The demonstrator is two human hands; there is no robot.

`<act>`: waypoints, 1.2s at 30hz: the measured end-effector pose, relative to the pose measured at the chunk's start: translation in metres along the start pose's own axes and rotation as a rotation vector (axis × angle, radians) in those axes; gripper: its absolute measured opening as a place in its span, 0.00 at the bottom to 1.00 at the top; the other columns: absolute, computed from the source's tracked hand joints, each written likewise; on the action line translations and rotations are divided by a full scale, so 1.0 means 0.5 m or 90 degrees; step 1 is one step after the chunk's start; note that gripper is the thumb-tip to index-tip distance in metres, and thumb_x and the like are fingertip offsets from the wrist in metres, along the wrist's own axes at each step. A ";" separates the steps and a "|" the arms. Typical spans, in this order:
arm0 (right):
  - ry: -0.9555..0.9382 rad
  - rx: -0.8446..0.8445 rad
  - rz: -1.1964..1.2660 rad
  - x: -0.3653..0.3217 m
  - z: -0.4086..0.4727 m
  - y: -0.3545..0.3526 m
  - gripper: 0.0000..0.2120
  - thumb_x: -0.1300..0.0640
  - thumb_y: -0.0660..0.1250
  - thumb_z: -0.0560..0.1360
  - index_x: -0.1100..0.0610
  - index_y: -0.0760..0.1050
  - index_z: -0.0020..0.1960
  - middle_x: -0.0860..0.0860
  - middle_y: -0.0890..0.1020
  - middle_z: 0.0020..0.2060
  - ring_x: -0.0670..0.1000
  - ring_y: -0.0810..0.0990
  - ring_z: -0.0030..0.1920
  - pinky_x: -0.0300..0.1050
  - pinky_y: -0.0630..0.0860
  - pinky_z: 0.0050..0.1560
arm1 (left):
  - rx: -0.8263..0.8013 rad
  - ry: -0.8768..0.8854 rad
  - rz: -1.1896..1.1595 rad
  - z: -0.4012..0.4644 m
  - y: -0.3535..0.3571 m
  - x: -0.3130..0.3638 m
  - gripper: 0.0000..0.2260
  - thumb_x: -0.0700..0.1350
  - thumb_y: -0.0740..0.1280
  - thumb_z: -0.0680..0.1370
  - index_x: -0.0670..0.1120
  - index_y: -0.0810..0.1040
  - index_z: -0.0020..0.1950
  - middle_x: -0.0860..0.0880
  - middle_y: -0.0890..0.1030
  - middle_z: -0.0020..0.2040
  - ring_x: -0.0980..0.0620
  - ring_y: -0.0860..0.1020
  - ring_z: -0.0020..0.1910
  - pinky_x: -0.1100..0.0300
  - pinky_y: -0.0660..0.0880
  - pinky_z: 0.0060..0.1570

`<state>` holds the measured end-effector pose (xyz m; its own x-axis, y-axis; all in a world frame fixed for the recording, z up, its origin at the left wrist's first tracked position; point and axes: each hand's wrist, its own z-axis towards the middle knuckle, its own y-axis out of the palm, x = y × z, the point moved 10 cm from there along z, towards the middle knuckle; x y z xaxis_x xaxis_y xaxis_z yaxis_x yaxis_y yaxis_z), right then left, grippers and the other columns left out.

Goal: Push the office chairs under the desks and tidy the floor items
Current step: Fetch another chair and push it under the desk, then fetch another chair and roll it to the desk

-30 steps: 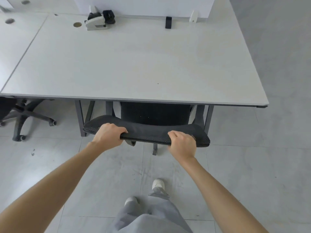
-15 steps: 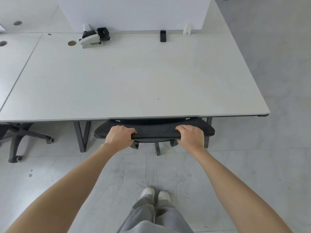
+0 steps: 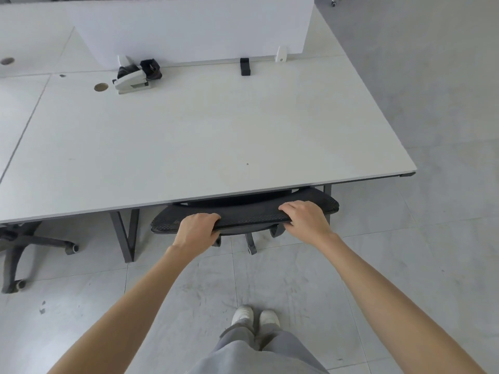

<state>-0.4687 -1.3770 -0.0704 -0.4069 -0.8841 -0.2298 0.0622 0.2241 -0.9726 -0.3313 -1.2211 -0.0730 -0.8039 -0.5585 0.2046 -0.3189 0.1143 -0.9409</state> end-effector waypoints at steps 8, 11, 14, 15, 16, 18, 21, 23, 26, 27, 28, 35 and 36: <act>0.206 0.187 0.336 0.058 -0.204 -0.077 0.18 0.63 0.62 0.76 0.58 0.70 0.66 0.43 0.72 0.60 0.39 0.67 0.63 0.26 0.59 0.64 | 0.128 0.165 -0.473 -0.099 -0.030 0.181 0.12 0.41 0.61 0.76 0.47 0.79 0.57 0.64 0.78 0.48 0.67 0.76 0.44 0.75 0.70 0.45; 0.359 0.239 0.438 0.111 -0.348 -0.060 0.18 0.63 0.62 0.77 0.58 0.71 0.66 0.43 0.74 0.60 0.38 0.71 0.61 0.25 0.62 0.63 | 0.011 0.136 -0.571 -0.093 0.046 0.241 0.12 0.36 0.61 0.78 0.46 0.78 0.57 0.62 0.82 0.47 0.66 0.78 0.50 0.76 0.70 0.51; 0.509 0.258 0.526 0.156 -0.512 -0.012 0.16 0.64 0.62 0.77 0.52 0.73 0.63 0.40 0.77 0.59 0.36 0.72 0.61 0.31 0.67 0.64 | -0.129 0.115 -0.607 -0.090 0.124 0.328 0.13 0.37 0.58 0.79 0.50 0.77 0.56 0.58 0.84 0.46 0.62 0.79 0.50 0.72 0.72 0.51; 0.558 0.268 0.535 0.170 -0.567 0.000 0.17 0.63 0.62 0.77 0.49 0.73 0.62 0.36 0.77 0.57 0.34 0.73 0.60 0.30 0.68 0.62 | -0.170 0.123 -0.610 -0.091 0.145 0.369 0.13 0.37 0.58 0.79 0.52 0.77 0.55 0.59 0.83 0.47 0.62 0.79 0.50 0.70 0.73 0.51; 0.608 0.282 0.539 0.184 -0.623 0.010 0.17 0.63 0.62 0.77 0.46 0.73 0.60 0.30 0.77 0.54 0.31 0.73 0.58 0.27 0.68 0.60 | -0.209 0.135 -0.612 -0.092 0.163 0.413 0.14 0.37 0.58 0.79 0.54 0.76 0.54 0.59 0.83 0.47 0.61 0.80 0.50 0.68 0.74 0.51; 0.694 0.319 0.548 0.215 -0.716 0.018 0.17 0.63 0.62 0.77 0.42 0.73 0.57 0.23 0.76 0.50 0.29 0.73 0.55 0.22 0.67 0.54 | -0.268 0.176 -0.609 -0.086 0.187 0.511 0.14 0.36 0.58 0.79 0.55 0.76 0.53 0.60 0.83 0.47 0.61 0.80 0.49 0.68 0.74 0.50; 0.794 0.367 0.576 0.281 -0.811 0.029 0.18 0.63 0.62 0.77 0.38 0.74 0.53 0.22 0.76 0.48 0.29 0.74 0.53 0.20 0.67 0.50 | -0.320 0.240 -0.587 -0.042 0.207 0.665 0.13 0.38 0.59 0.79 0.54 0.76 0.54 0.59 0.83 0.48 0.60 0.80 0.49 0.69 0.74 0.50; 0.826 0.374 0.605 0.345 -0.837 0.033 0.19 0.64 0.62 0.77 0.38 0.73 0.52 0.23 0.76 0.47 0.30 0.75 0.53 0.20 0.67 0.50 | -0.328 0.260 -0.571 0.007 0.211 0.760 0.12 0.39 0.59 0.79 0.54 0.76 0.55 0.58 0.83 0.48 0.59 0.80 0.48 0.68 0.74 0.51; 0.810 0.364 0.626 0.474 -0.826 0.004 0.19 0.65 0.62 0.76 0.40 0.73 0.52 0.28 0.80 0.47 0.32 0.76 0.52 0.23 0.70 0.51 | -0.299 0.265 -0.572 0.090 0.196 0.886 0.09 0.42 0.61 0.79 0.55 0.77 0.53 0.59 0.83 0.47 0.58 0.81 0.46 0.66 0.76 0.49; 0.790 0.364 0.637 0.523 -0.811 -0.019 0.17 0.65 0.61 0.77 0.43 0.74 0.53 0.31 0.81 0.47 0.32 0.76 0.53 0.25 0.70 0.52 | -0.279 0.263 -0.575 0.118 0.188 0.923 0.09 0.44 0.60 0.78 0.54 0.77 0.53 0.60 0.83 0.46 0.59 0.81 0.45 0.67 0.76 0.48; 0.764 0.361 0.643 0.576 -0.793 -0.045 0.15 0.65 0.61 0.77 0.46 0.75 0.55 0.35 0.81 0.50 0.31 0.76 0.53 0.25 0.70 0.53 | -0.260 0.258 -0.579 0.143 0.182 0.954 0.09 0.45 0.60 0.77 0.54 0.77 0.52 0.61 0.83 0.45 0.60 0.81 0.44 0.69 0.75 0.47; 0.608 0.400 0.612 0.937 -0.634 -0.222 0.13 0.67 0.60 0.77 0.59 0.78 0.57 0.40 0.79 0.52 0.39 0.78 0.54 0.27 0.71 0.55 | -0.227 0.171 -0.579 0.299 0.201 1.075 0.13 0.36 0.58 0.79 0.51 0.78 0.52 0.59 0.83 0.44 0.59 0.80 0.43 0.72 0.75 0.45; 0.604 0.402 0.618 0.984 -0.613 -0.229 0.13 0.68 0.60 0.76 0.59 0.77 0.57 0.40 0.79 0.51 0.39 0.78 0.54 0.27 0.71 0.54 | -0.224 0.159 -0.574 0.330 0.211 1.092 0.13 0.36 0.58 0.79 0.51 0.78 0.51 0.60 0.84 0.44 0.60 0.80 0.42 0.72 0.75 0.45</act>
<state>-0.9555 -1.7120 -0.0611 -0.3867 0.1450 -0.9107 0.9203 0.1242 -0.3710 -0.7207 -1.6497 -0.1049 -0.2575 -0.3720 0.8918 -0.9599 -0.0079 -0.2804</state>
